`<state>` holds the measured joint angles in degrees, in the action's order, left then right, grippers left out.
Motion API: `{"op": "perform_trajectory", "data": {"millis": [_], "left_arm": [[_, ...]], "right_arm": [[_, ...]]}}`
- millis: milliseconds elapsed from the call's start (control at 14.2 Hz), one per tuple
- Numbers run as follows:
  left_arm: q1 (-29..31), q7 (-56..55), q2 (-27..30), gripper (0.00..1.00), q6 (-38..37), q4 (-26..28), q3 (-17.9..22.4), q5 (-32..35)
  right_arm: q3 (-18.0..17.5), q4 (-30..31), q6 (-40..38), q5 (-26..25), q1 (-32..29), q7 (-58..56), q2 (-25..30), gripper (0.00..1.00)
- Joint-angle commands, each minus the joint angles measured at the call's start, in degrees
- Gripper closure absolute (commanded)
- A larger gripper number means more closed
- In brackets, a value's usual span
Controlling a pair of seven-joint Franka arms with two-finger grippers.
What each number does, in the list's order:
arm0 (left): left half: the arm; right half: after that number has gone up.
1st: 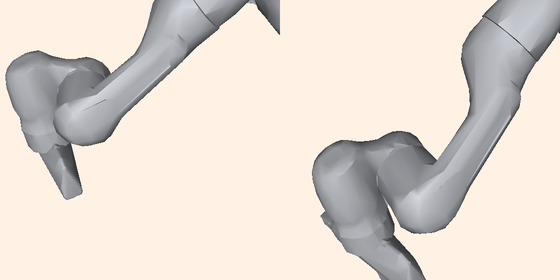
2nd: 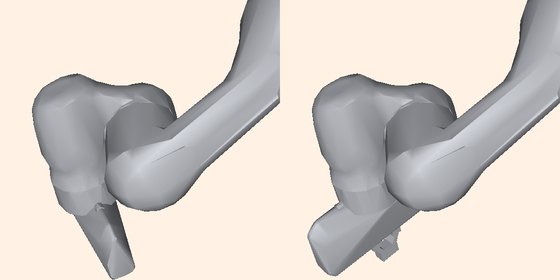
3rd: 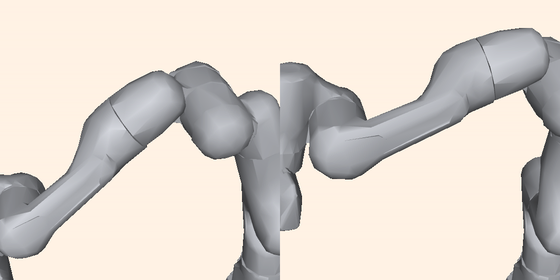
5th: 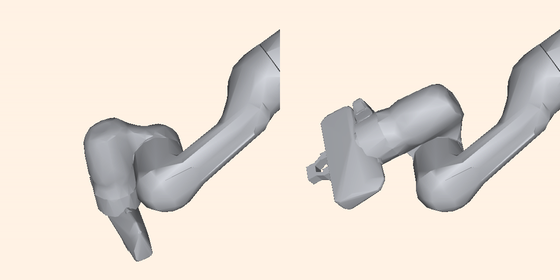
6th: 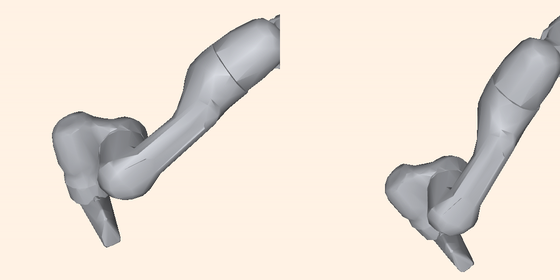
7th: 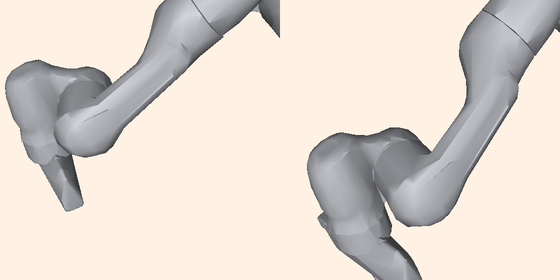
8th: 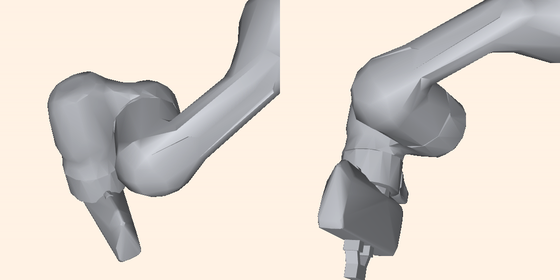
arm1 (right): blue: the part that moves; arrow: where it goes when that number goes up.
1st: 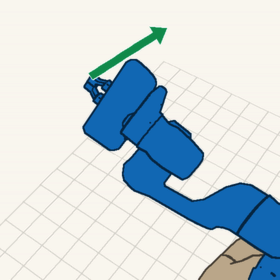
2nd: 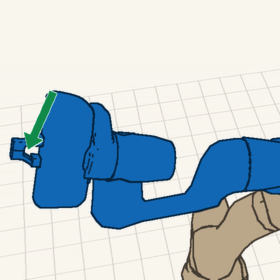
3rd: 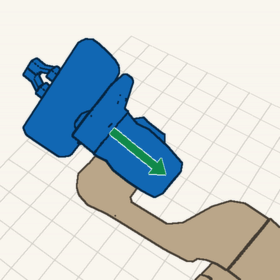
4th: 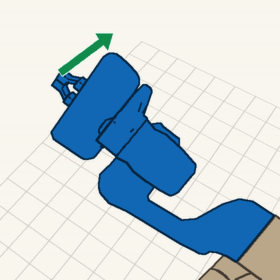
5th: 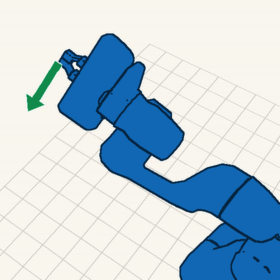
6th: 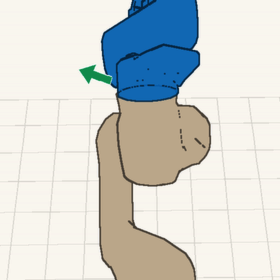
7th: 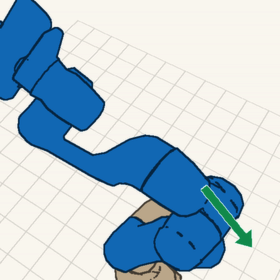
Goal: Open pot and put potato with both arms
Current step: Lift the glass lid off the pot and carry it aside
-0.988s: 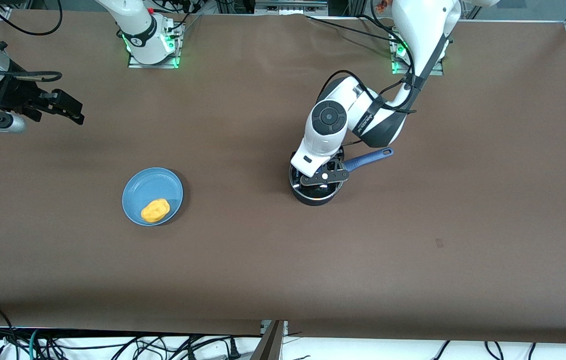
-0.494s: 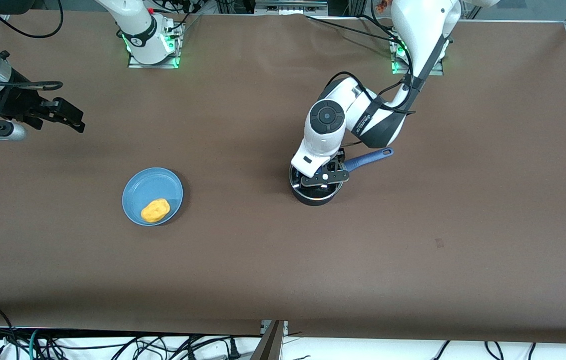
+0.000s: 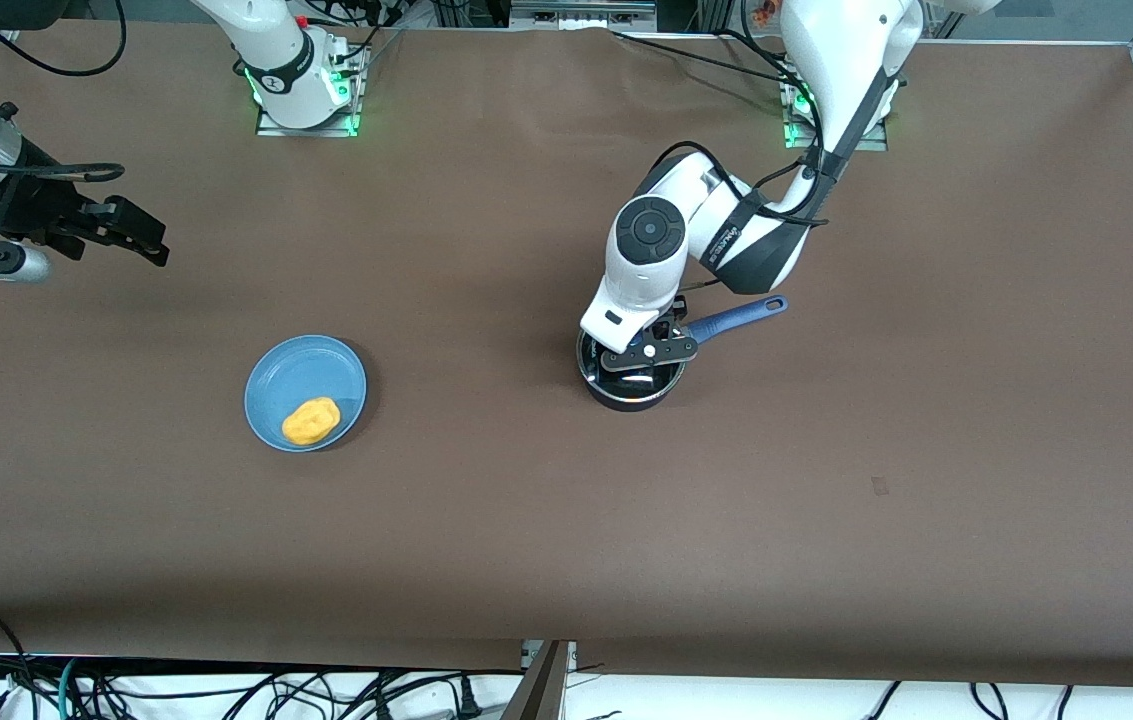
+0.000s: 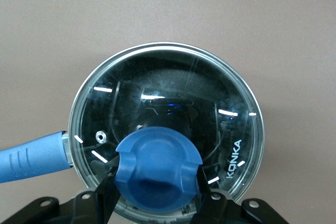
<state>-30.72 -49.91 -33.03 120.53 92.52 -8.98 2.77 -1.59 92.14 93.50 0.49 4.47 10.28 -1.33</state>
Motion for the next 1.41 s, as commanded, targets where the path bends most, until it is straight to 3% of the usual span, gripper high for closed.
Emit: {"op": "perform_trajectory", "data": {"millis": [0,565,918,1341], "left_arm": [[-0.3,-1.3,0.7,0.48,0.5,-0.1,0.0,1.5],[1.6,-0.6,5.6,0.48,-1.0,-0.1,0.0,1.0],[14.1,17.2,8.7,0.48,-1.7,1.3,0.2,0.9],[30.6,45.0,12.6,0.49,-1.4,8.4,0.5,1.2]], "right_arm": [[0.0,-1.4,0.2,0.7,-0.3,-0.3,-0.7,0.0],[0.0,-1.4,1.0,0.7,-0.2,-0.3,-0.9,0.0],[-0.1,-1.4,1.0,0.7,0.0,-0.2,-0.9,0.0],[0.0,-1.3,1.0,0.7,-0.3,-0.3,-0.9,0.0]]}}
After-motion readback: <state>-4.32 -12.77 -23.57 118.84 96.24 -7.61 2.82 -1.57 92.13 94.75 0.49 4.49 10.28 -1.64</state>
